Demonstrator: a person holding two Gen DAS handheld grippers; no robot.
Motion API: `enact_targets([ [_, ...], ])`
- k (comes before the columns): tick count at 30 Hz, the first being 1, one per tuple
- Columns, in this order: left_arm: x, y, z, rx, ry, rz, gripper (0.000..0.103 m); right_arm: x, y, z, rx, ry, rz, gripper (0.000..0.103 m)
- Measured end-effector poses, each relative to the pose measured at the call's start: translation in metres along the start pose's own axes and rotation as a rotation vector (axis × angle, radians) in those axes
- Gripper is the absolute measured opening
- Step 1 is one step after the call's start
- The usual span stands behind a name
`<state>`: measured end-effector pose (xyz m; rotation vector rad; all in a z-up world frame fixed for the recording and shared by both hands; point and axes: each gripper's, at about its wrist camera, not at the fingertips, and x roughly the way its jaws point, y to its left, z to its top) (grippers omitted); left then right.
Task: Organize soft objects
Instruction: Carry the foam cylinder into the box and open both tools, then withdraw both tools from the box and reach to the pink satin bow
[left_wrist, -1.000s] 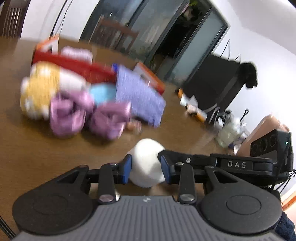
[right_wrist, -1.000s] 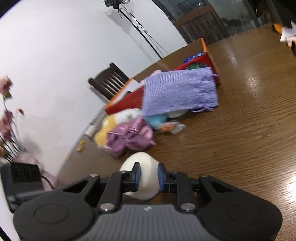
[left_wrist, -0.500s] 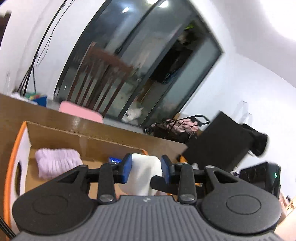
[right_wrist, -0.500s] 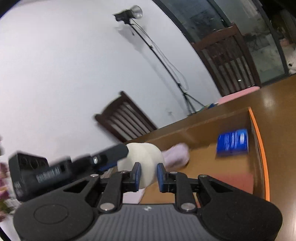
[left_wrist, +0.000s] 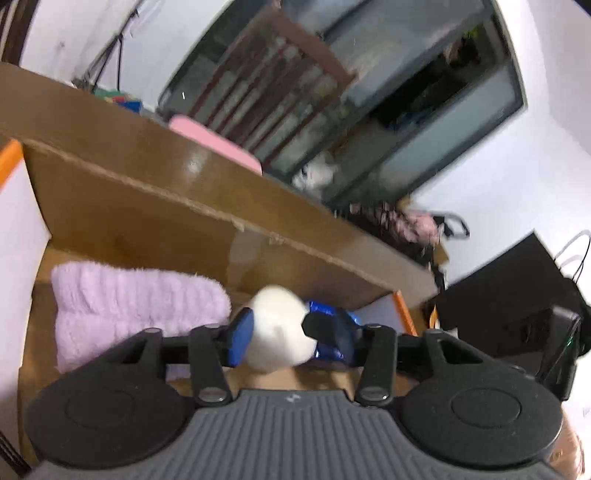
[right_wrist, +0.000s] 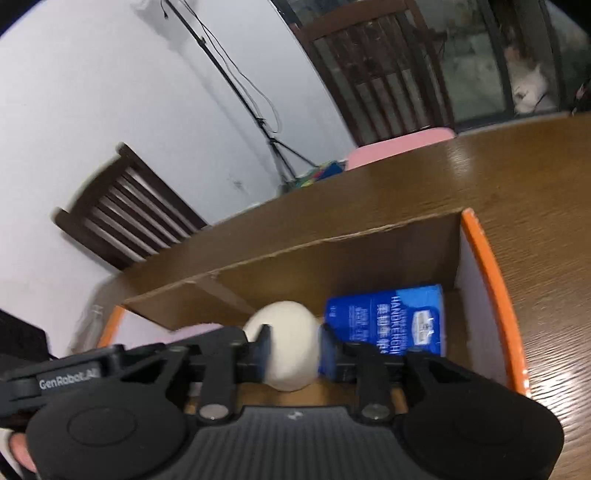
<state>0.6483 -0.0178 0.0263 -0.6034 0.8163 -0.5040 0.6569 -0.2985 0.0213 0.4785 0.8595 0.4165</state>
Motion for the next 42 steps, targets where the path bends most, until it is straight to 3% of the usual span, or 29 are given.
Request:
enact_targets([
  [2,-0.005,0.0,-0.003,-0.01,-0.004,0.012,0.052,-0.004,-0.001,-0.003,-0.002,-0.016,0.035,0.043],
  [6,-0.01,-0.004,-0.005,0.004,-0.023,0.024,0.053,-0.004,0.0,-0.004,-0.02,-0.015,0.019,0.046],
  [10,-0.026,-0.016,-0.008,0.039,-0.082,0.023,0.062,-0.012,0.004,-0.006,-0.054,-0.049,0.006,0.053],
  [12,-0.041,-0.029,-0.01,0.08,-0.095,0.013,0.068,-0.021,0.013,-0.006,-0.1,-0.079,-0.027,0.053],
  [15,-0.074,-0.052,-0.014,0.172,-0.113,-0.003,0.072,-0.049,0.023,-0.003,-0.126,-0.112,-0.009,0.054],
  [18,-0.113,-0.073,-0.022,0.26,-0.175,0.046,0.076,-0.084,0.034,0.001,-0.149,-0.14,-0.025,0.059],
  [21,-0.159,-0.093,-0.039,0.366,-0.244,0.134,0.083,-0.125,0.048,-0.006,-0.238,-0.176,-0.099,0.066],
  [29,-0.259,-0.106,-0.124,0.499,-0.389,0.305,0.092,-0.234,0.073,-0.072,-0.475,-0.316,-0.218,0.087],
  [33,-0.303,-0.105,-0.185,0.529,-0.471,0.363,0.1,-0.273,0.078,-0.122,-0.525,-0.366,-0.173,0.093],
  [35,-0.318,-0.108,-0.218,0.561,-0.541,0.436,0.103,-0.287,0.076,-0.153,-0.539,-0.385,-0.115,0.101],
  [37,-0.326,-0.107,-0.252,0.581,-0.572,0.469,0.103,-0.295,0.072,-0.186,-0.554,-0.406,-0.053,0.102],
  [42,-0.342,-0.089,-0.324,0.516,-0.524,0.439,0.103,-0.302,0.066,-0.263,-0.533,-0.411,-0.042,0.102],
])
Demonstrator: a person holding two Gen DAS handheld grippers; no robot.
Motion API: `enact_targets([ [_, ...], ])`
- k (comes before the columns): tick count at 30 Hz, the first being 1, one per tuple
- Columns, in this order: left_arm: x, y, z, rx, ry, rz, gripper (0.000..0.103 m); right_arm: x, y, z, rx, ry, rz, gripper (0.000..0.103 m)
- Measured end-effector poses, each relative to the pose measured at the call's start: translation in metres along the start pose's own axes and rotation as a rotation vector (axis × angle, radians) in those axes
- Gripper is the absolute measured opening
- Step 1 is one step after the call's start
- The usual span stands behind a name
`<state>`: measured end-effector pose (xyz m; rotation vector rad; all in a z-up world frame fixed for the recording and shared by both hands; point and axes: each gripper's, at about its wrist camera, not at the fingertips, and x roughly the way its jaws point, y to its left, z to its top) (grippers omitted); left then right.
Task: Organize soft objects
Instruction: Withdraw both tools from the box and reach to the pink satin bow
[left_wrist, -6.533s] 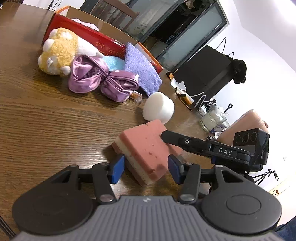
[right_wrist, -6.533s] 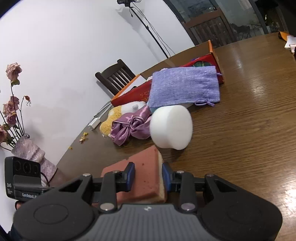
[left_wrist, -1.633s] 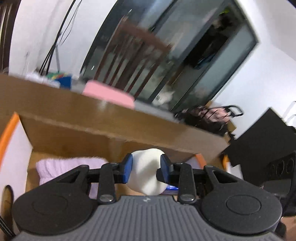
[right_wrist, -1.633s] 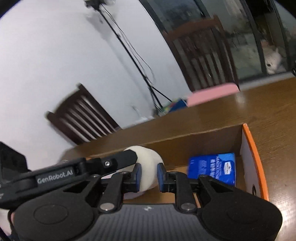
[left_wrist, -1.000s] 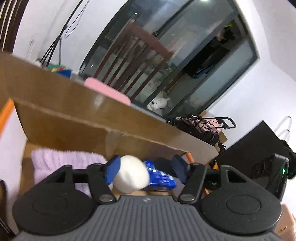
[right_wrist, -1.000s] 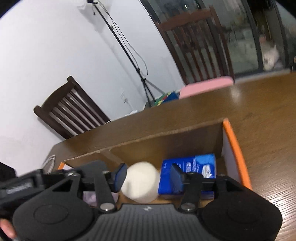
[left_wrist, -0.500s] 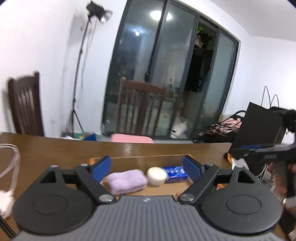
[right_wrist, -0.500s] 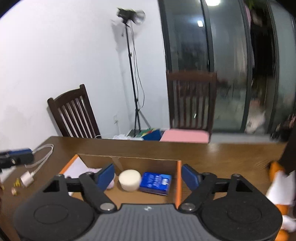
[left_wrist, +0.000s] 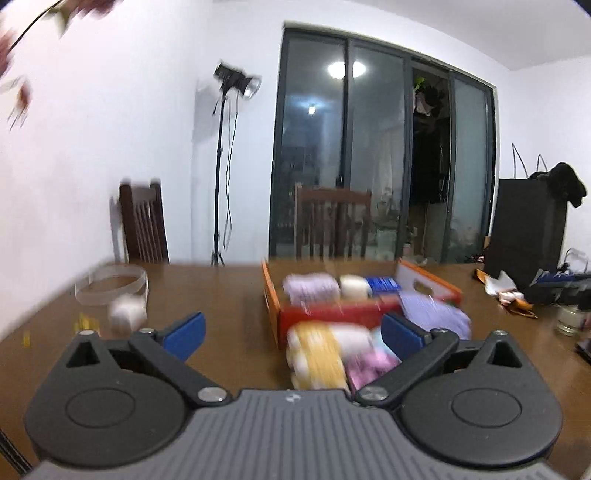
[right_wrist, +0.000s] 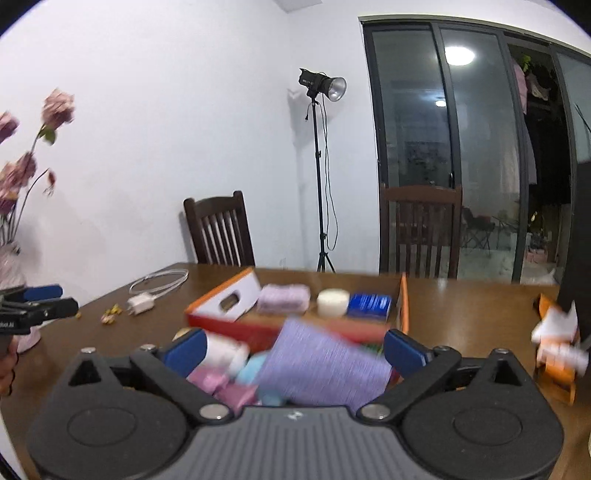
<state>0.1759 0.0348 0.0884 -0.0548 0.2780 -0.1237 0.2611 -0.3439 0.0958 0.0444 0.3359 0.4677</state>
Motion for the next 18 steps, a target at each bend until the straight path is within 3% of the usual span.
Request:
enact_targets([
  [3,-0.018,0.001,-0.025,-0.051,0.046,-0.023,0.103,-0.019,0.019,-0.04,0.028,0.024,-0.013,0.102],
  [6,-0.02,0.006,-0.03,-0.043,0.076,-0.043,0.103,-0.024,0.028,-0.062,0.081,0.083,0.032,0.102],
  [10,-0.008,0.002,-0.026,-0.04,0.074,-0.067,0.103,-0.017,0.03,-0.065,0.096,0.114,0.005,0.102],
  [14,0.026,-0.014,-0.03,-0.054,0.161,-0.088,0.103,-0.006,0.019,-0.064,0.209,0.1,0.016,0.099],
  [16,0.043,-0.025,-0.036,-0.017,0.198,-0.084,0.102,0.003,0.021,-0.065,0.186,0.085,-0.014,0.095],
  [18,0.058,-0.033,-0.041,-0.012,0.233,-0.124,0.092,0.017,0.022,-0.064,0.159,0.098,-0.025,0.088],
])
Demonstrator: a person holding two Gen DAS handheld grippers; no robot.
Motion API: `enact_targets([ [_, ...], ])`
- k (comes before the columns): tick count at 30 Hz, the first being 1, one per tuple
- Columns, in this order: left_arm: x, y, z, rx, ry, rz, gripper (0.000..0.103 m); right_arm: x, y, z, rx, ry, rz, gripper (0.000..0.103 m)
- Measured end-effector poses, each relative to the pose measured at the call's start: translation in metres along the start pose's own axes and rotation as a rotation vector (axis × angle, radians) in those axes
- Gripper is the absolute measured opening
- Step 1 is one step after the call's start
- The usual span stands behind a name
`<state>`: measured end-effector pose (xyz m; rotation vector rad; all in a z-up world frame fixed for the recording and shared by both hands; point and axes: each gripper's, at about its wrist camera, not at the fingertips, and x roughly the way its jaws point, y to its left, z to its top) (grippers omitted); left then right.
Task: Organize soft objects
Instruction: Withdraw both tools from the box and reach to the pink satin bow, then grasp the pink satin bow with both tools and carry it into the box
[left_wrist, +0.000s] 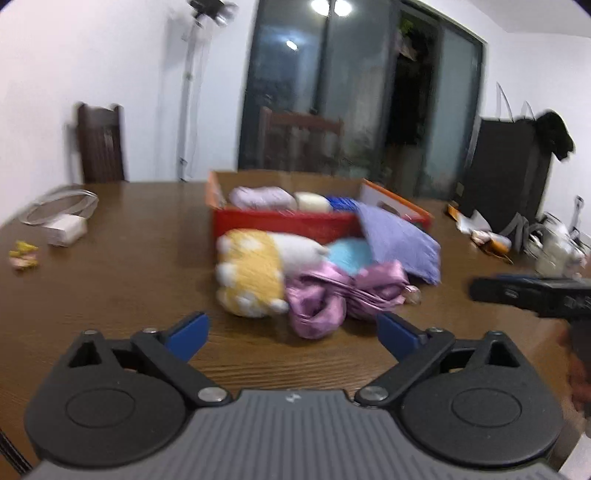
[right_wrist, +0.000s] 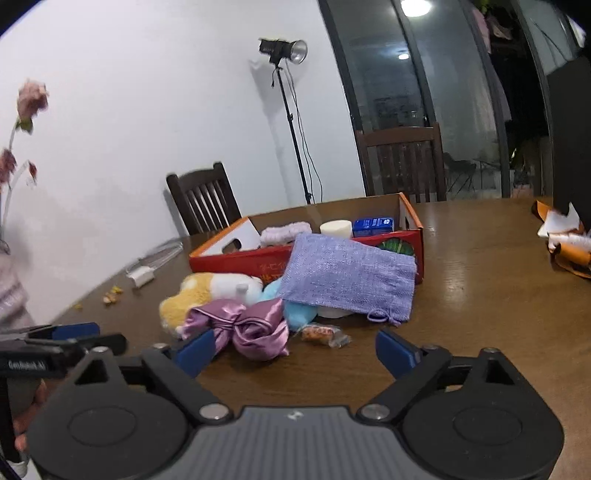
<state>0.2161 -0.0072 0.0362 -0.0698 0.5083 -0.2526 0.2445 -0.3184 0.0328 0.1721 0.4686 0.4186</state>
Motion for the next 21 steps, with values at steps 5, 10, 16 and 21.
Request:
enact_targets([
  [5,0.039,0.003,0.007,-0.092,0.064,-0.057,0.07,0.047,0.005,0.011,0.01,0.04,0.055,0.07],
  [10,0.056,0.018,0.009,-0.176,0.092,-0.075,0.06,0.098,0.01,0.016,0.001,0.139,0.094,0.019],
  [16,0.034,0.025,-0.003,-0.174,0.101,-0.192,0.076,0.062,0.008,0.013,-0.067,0.261,0.315,0.016],
  [21,0.032,0.021,-0.009,-0.224,0.098,-0.337,0.076,0.033,-0.013,0.006,-0.008,0.26,0.264,0.029],
])
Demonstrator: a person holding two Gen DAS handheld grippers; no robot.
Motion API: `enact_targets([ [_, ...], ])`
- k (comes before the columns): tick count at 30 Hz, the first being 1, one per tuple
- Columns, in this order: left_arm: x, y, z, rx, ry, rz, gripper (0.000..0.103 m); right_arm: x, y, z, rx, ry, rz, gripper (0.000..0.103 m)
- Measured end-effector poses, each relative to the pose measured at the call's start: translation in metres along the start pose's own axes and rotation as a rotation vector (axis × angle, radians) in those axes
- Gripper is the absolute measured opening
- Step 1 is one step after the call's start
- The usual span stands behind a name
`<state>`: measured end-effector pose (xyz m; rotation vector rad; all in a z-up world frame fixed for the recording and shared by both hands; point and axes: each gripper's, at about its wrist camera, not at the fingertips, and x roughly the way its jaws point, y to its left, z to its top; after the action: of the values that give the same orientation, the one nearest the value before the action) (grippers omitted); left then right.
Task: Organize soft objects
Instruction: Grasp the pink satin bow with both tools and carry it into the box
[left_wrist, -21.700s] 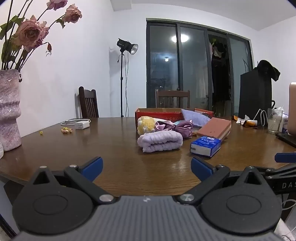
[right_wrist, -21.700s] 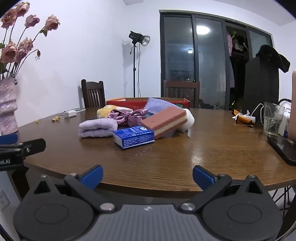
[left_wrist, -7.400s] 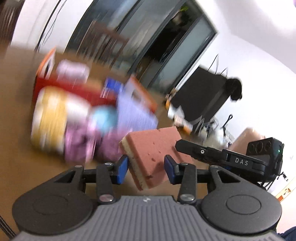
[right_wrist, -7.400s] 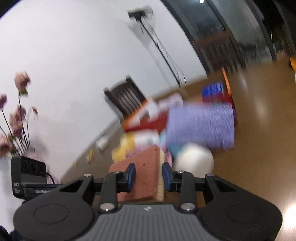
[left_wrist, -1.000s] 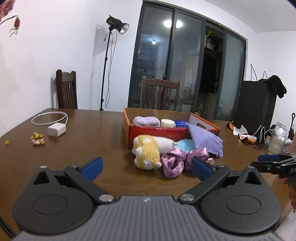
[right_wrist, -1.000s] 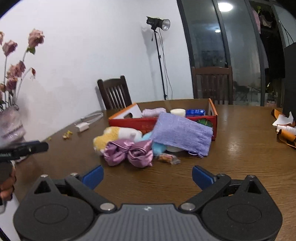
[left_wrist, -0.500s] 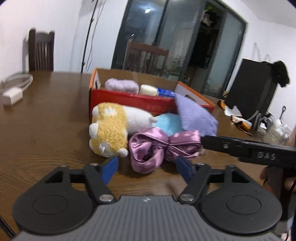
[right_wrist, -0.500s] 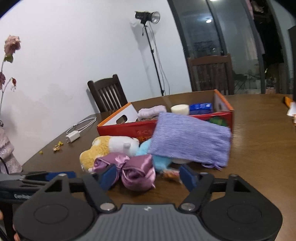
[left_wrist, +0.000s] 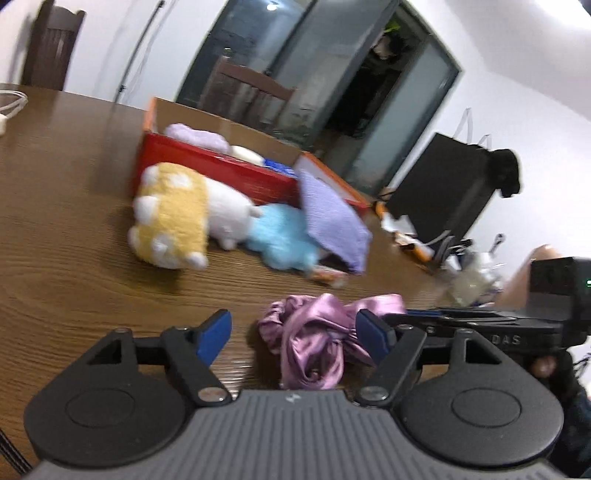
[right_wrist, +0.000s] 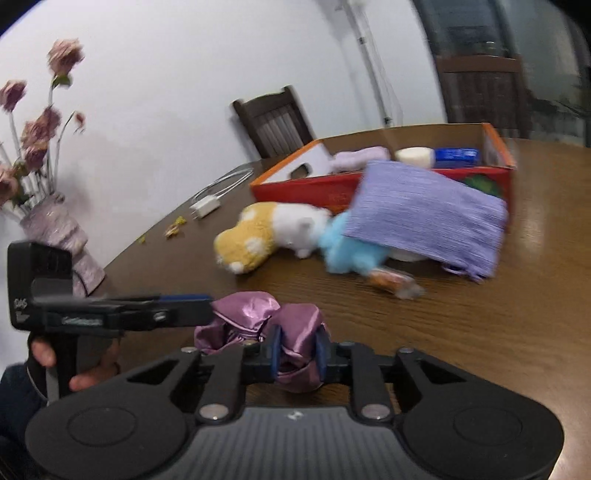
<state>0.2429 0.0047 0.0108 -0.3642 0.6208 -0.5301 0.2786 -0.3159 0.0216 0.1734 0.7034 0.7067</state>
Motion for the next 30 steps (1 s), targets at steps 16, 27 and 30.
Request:
enact_targets([
  [16,0.035,-0.009,0.0,-0.009,0.074,-0.004,0.034,0.028,-0.022,-0.012,0.147,-0.02,-0.029,0.029],
  [27,0.02,-0.027,0.073,0.064,-0.077,-0.09,0.024,-0.001,-0.008,0.038,0.048,-0.136,-0.003,0.021],
  [30,0.057,-0.019,0.142,-0.012,-0.035,-0.129,0.024,-0.006,-0.015,0.096,-0.043,-0.203,-0.03,0.021],
])
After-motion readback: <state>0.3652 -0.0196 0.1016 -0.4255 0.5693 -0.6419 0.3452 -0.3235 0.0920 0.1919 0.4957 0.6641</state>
